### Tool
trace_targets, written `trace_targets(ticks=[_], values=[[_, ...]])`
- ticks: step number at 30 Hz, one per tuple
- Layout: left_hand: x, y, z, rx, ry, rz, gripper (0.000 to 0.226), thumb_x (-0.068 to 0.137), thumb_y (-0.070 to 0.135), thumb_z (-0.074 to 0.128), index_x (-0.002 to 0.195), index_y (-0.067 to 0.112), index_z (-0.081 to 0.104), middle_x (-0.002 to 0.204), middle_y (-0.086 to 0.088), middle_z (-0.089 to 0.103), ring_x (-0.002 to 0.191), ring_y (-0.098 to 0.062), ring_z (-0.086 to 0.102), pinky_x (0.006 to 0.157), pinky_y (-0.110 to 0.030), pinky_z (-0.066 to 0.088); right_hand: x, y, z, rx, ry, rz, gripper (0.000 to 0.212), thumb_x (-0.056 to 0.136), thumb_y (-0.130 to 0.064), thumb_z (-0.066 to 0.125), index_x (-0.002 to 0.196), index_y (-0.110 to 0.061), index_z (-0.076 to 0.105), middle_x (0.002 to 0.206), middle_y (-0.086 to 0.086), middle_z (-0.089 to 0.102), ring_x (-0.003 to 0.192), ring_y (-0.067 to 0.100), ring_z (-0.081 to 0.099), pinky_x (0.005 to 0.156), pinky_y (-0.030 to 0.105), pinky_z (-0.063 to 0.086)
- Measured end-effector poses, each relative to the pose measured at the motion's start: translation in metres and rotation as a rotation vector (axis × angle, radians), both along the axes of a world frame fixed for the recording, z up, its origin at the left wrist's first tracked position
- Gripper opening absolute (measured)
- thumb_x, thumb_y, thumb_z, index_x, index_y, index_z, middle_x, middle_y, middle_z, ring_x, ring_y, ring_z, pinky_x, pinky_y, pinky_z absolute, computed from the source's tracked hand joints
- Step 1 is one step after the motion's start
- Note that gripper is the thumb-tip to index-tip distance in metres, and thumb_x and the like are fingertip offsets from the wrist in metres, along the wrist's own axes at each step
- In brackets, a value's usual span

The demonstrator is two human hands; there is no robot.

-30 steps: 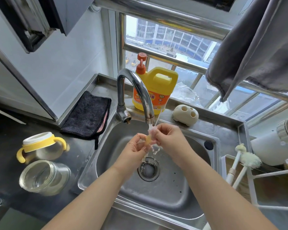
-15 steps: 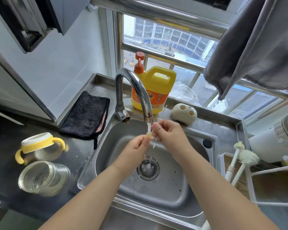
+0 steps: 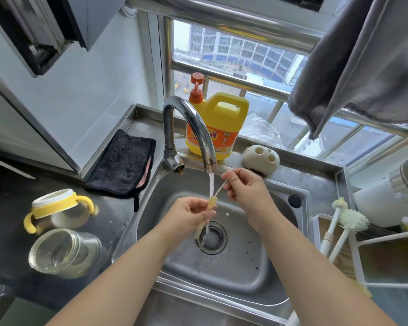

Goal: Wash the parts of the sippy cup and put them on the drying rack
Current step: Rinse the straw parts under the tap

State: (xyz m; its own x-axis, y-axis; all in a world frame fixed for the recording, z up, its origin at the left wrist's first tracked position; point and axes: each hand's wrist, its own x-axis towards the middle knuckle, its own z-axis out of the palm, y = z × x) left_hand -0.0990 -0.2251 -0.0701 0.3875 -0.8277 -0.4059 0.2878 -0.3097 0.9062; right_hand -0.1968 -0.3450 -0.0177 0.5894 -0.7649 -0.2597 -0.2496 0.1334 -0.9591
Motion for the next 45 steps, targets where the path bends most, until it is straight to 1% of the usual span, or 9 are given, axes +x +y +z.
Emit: trace_targets(ticks=[7, 11, 14, 18, 23, 29, 32, 36, 45], values=[[-0.001, -0.001, 0.001, 0.018, -0.062, 0.089, 0.009, 0.078, -0.005, 0.071, 0.086, -0.003, 0.068, 0.07, -0.006, 0.067, 0.064, -0.014, 0.061, 0.069, -0.028, 0.052, -0.005, -0.004, 0.002, -0.026, -0.007, 0.009, 0.017, 0.093, -0.013, 0.058, 0.078, -0.01, 0.065, 0.063, 0.001, 0.062, 0.048, 0.002, 0.051, 0.051, 0.015, 0.043], [-0.003, -0.003, 0.007, -0.026, -0.088, 0.112, 0.012, 0.077, -0.005, 0.072, 0.078, 0.007, 0.069, 0.064, 0.003, 0.065, 0.058, -0.003, 0.057, 0.061, -0.016, 0.048, -0.002, 0.003, -0.005, -0.067, 0.066, 0.101, 0.014, 0.089, -0.013, 0.064, 0.076, -0.008, 0.066, 0.06, -0.001, 0.062, 0.049, 0.003, 0.051, 0.054, 0.018, 0.042], [-0.002, -0.002, 0.007, -0.029, -0.089, 0.135, 0.014, 0.076, -0.005, 0.073, 0.076, 0.009, 0.069, 0.067, 0.001, 0.068, 0.062, -0.005, 0.061, 0.067, -0.017, 0.05, -0.004, -0.006, 0.001, -0.034, -0.054, -0.021, 0.013, 0.087, -0.015, 0.066, 0.075, -0.011, 0.067, 0.062, 0.001, 0.061, 0.051, 0.003, 0.05, 0.053, 0.015, 0.041], [-0.003, -0.003, 0.007, -0.022, -0.122, 0.107, 0.013, 0.076, -0.004, 0.073, 0.076, 0.008, 0.069, 0.063, 0.004, 0.066, 0.058, -0.002, 0.058, 0.062, -0.014, 0.048, -0.002, 0.006, -0.009, -0.128, 0.143, 0.168, 0.016, 0.086, -0.019, 0.068, 0.07, -0.018, 0.067, 0.064, 0.002, 0.062, 0.055, 0.005, 0.051, 0.058, 0.018, 0.042], [0.0, -0.002, 0.006, 0.014, -0.169, 0.12, 0.014, 0.079, -0.004, 0.071, 0.076, 0.009, 0.07, 0.063, 0.004, 0.065, 0.057, -0.002, 0.057, 0.062, -0.015, 0.047, -0.005, -0.002, 0.001, -0.087, -0.031, -0.017, 0.017, 0.09, -0.019, 0.063, 0.074, -0.014, 0.066, 0.063, 0.002, 0.06, 0.059, 0.008, 0.054, 0.06, 0.018, 0.045], [-0.003, -0.008, 0.005, -0.034, -0.15, 0.106, 0.016, 0.081, -0.006, 0.068, 0.079, 0.009, 0.07, 0.07, 0.0, 0.067, 0.062, -0.002, 0.059, 0.066, -0.014, 0.049, -0.002, 0.002, 0.001, -0.145, 0.07, 0.044, 0.016, 0.09, -0.016, 0.063, 0.076, -0.013, 0.067, 0.061, -0.001, 0.061, 0.053, 0.003, 0.053, 0.056, 0.015, 0.043], [0.0, -0.011, 0.004, -0.031, -0.164, 0.125, 0.015, 0.08, -0.001, 0.071, 0.078, 0.013, 0.071, 0.069, 0.003, 0.069, 0.064, -0.001, 0.061, 0.067, -0.014, 0.049, -0.005, -0.006, 0.008, -0.158, -0.022, -0.06, 0.016, 0.091, -0.016, 0.062, 0.075, -0.014, 0.065, 0.061, 0.0, 0.06, 0.055, 0.005, 0.054, 0.06, 0.021, 0.048], [-0.004, -0.014, 0.004, -0.021, -0.176, 0.11, 0.015, 0.081, -0.001, 0.071, 0.082, 0.014, 0.071, 0.074, -0.001, 0.069, 0.067, -0.007, 0.06, 0.069, -0.019, 0.05, -0.004, 0.008, 0.002, -0.225, 0.13, 0.099, 0.015, 0.09, -0.016, 0.063, 0.076, -0.012, 0.067, 0.065, 0.0, 0.064, 0.061, 0.007, 0.058, 0.07, 0.029, 0.052], [-0.002, -0.002, -0.01, 0.209, -0.202, 0.043, 0.01, 0.085, 0.004, 0.067, 0.081, 0.013, 0.07, 0.073, 0.0, 0.066, 0.064, -0.009, 0.057, 0.066, -0.027, 0.049, -0.048, -0.006, 0.013, -0.347, -0.027, -0.241, 0.017, 0.09, -0.016, 0.063, 0.075, -0.024, 0.067, 0.069, -0.001, 0.069, 0.065, 0.011, 0.065, 0.066, 0.022, 0.052]])
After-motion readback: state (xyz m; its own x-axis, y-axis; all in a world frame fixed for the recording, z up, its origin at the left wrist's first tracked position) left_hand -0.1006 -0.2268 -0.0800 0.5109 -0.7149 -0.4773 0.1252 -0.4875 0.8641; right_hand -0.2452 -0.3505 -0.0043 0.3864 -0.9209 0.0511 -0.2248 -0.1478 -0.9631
